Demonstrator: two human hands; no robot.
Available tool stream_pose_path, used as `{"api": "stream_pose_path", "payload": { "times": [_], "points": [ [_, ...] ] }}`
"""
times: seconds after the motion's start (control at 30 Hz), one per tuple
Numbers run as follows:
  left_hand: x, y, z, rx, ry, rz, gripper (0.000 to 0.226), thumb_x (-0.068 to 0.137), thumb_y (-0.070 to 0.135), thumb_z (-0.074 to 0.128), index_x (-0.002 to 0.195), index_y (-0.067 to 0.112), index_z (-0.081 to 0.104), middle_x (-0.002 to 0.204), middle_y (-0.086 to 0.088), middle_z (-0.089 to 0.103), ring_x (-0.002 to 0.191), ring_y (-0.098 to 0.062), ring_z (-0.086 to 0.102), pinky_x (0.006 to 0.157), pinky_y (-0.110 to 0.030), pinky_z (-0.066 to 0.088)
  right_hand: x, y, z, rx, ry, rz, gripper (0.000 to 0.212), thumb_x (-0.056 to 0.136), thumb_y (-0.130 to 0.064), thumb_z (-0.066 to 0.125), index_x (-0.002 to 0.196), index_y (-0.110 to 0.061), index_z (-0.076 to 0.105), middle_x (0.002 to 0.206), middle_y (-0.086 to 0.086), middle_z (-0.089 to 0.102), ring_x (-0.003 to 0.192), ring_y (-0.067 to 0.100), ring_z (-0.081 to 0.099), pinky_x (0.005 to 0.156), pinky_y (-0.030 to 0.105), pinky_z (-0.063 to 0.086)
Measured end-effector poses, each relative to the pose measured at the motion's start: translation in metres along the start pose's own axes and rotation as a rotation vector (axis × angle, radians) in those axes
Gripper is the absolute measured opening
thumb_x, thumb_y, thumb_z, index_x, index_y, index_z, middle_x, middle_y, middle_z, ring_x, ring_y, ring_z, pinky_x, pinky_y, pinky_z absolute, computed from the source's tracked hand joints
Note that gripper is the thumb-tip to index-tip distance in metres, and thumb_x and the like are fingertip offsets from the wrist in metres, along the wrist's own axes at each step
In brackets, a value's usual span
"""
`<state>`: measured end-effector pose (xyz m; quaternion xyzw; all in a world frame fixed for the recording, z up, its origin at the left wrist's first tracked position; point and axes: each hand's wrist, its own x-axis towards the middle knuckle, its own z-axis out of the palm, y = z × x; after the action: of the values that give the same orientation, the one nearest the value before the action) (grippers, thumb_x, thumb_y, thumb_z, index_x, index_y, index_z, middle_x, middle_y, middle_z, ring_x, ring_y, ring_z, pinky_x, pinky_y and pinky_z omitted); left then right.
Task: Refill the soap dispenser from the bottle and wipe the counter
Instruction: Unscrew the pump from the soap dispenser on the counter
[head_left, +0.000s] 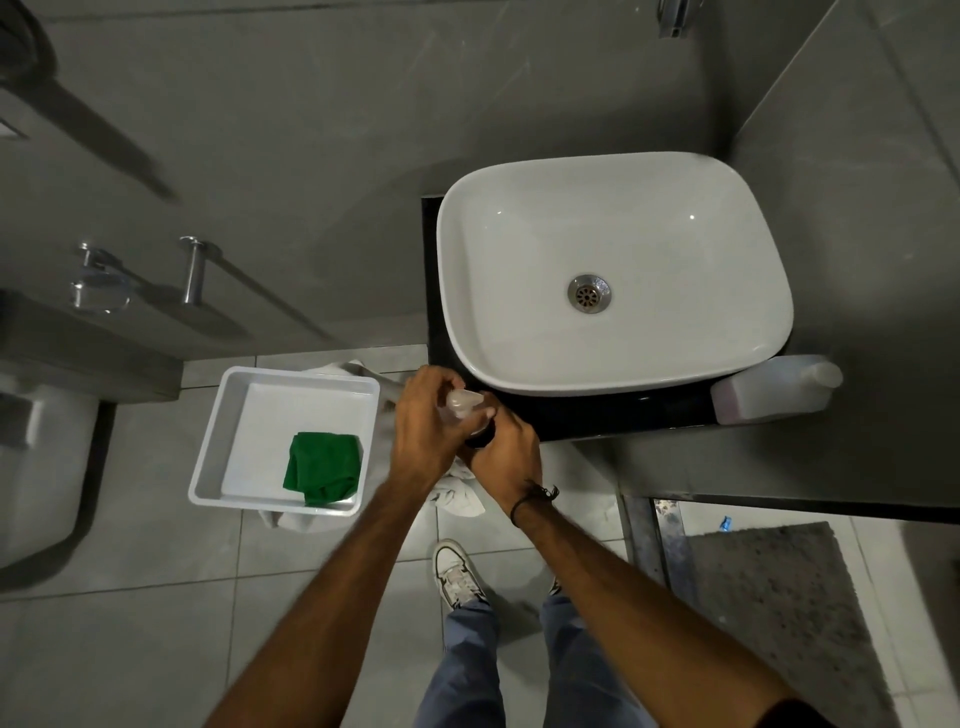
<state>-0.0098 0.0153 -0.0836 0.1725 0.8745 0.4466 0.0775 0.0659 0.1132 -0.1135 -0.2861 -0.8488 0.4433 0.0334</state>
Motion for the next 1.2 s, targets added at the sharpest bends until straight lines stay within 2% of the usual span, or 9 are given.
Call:
{"api": "stream_pose_path", "payload": {
  "times": [0.17, 0.37, 0.47, 0.6, 0.73, 0.87, 1.0, 1.1, 1.2],
  "points": [
    [-0.002, -0.007, -0.006, 0.052, -0.066, 0.097, 0.033, 0.073, 0.030, 0.090, 0.096, 0.019, 0.068, 0.092, 0.006, 0.065, 0.084, 0.007, 0.055, 0.068, -0.004, 0.040, -0.001, 0.003, 0.001, -0.005, 0.011, -0.016, 0.068, 0.069, -0.038, 0.088, 0.130, -0.018, 0.063, 0.119, 0.006, 0.073, 0.109, 0.026, 0.070, 0.087, 0.037, 0.060],
    [0.005, 0.019, -0.023, 0.000, 0.082, 0.052, 0.037, 0.073, 0.047, 0.086, 0.090, 0.026, 0.061, 0.085, 0.006, 0.064, 0.073, -0.008, 0.060, 0.059, -0.025, 0.052, -0.001, 0.000, 0.002, 0.051, 0.015, 0.011, 0.072, 0.067, -0.047, 0.089, 0.128, -0.019, 0.064, 0.121, 0.003, 0.072, 0.111, 0.023, 0.069, 0.087, 0.028, 0.055],
    [0.005, 0.036, -0.044, -0.050, 0.100, 0.038, 0.039, 0.072, 0.045, 0.088, 0.089, 0.020, 0.062, 0.084, 0.002, 0.066, 0.069, -0.017, 0.062, 0.056, -0.029, 0.054, -0.002, 0.000, 0.000, 0.031, 0.017, -0.008, 0.081, 0.065, -0.054, 0.089, 0.131, -0.015, 0.062, 0.123, 0.005, 0.072, 0.112, 0.026, 0.068, 0.087, 0.032, 0.057],
    [-0.005, 0.055, -0.079, -0.161, 0.144, -0.018, 0.038, 0.076, 0.038, 0.088, 0.098, 0.016, 0.066, 0.092, 0.001, 0.070, 0.075, -0.014, 0.064, 0.061, -0.021, 0.053, -0.003, -0.001, -0.005, 0.037, -0.001, -0.017, 0.085, 0.064, -0.056, 0.089, 0.134, -0.019, 0.059, 0.123, 0.004, 0.071, 0.113, 0.028, 0.067, 0.086, 0.036, 0.058],
    [-0.023, 0.066, -0.087, -0.274, 0.108, -0.103, 0.035, 0.077, 0.030, 0.088, 0.100, 0.016, 0.066, 0.101, -0.005, 0.073, 0.084, -0.027, 0.070, 0.071, -0.033, 0.060, -0.010, 0.008, -0.019, 0.044, -0.031, -0.041, 0.093, 0.064, -0.055, 0.088, 0.142, -0.018, 0.053, 0.131, 0.006, 0.067, 0.121, 0.026, 0.063, 0.092, 0.037, 0.057],
    [-0.042, 0.073, -0.040, -0.214, 0.069, -0.241, 0.042, 0.073, 0.024, 0.091, 0.102, 0.022, 0.060, 0.097, 0.006, 0.070, 0.083, -0.009, 0.069, 0.070, -0.026, 0.061, -0.022, 0.036, -0.047, -0.038, -0.060, 0.020, 0.075, 0.073, -0.046, 0.085, 0.135, -0.016, 0.055, 0.129, 0.010, 0.067, 0.119, 0.031, 0.063, 0.091, 0.037, 0.057],
    [-0.052, 0.087, 0.050, -0.208, 0.148, -0.359, 0.052, 0.069, 0.022, 0.093, 0.099, 0.016, 0.052, 0.084, 0.000, 0.065, 0.076, -0.016, 0.066, 0.071, -0.032, 0.058, -0.035, 0.086, -0.094, -0.084, -0.023, 0.137, 0.059, 0.077, -0.037, 0.083, 0.126, -0.018, 0.058, 0.122, 0.005, 0.070, 0.113, 0.028, 0.066, 0.088, 0.031, 0.051],
    [-0.043, 0.093, 0.107, -0.285, 0.207, -0.551, 0.053, 0.066, 0.015, 0.094, 0.096, 0.011, 0.051, 0.076, 0.001, 0.061, 0.067, -0.015, 0.058, 0.078, -0.040, 0.059, -0.041, 0.126, -0.136, -0.044, 0.079, 0.268, 0.059, 0.076, -0.033, 0.084, 0.128, -0.022, 0.058, 0.121, -0.001, 0.070, 0.114, 0.025, 0.062, 0.093, 0.028, 0.045],
    [-0.030, 0.090, 0.144, -0.324, 0.273, -0.658, 0.054, 0.064, 0.016, 0.095, 0.098, 0.009, 0.054, 0.077, 0.002, 0.060, 0.070, -0.017, 0.057, 0.083, -0.037, 0.058, -0.040, 0.159, -0.178, 0.015, 0.223, 0.372, 0.068, 0.071, -0.032, 0.087, 0.131, -0.021, 0.057, 0.122, 0.001, 0.069, 0.116, 0.026, 0.063, 0.102, 0.036, 0.048]
  ]
}}
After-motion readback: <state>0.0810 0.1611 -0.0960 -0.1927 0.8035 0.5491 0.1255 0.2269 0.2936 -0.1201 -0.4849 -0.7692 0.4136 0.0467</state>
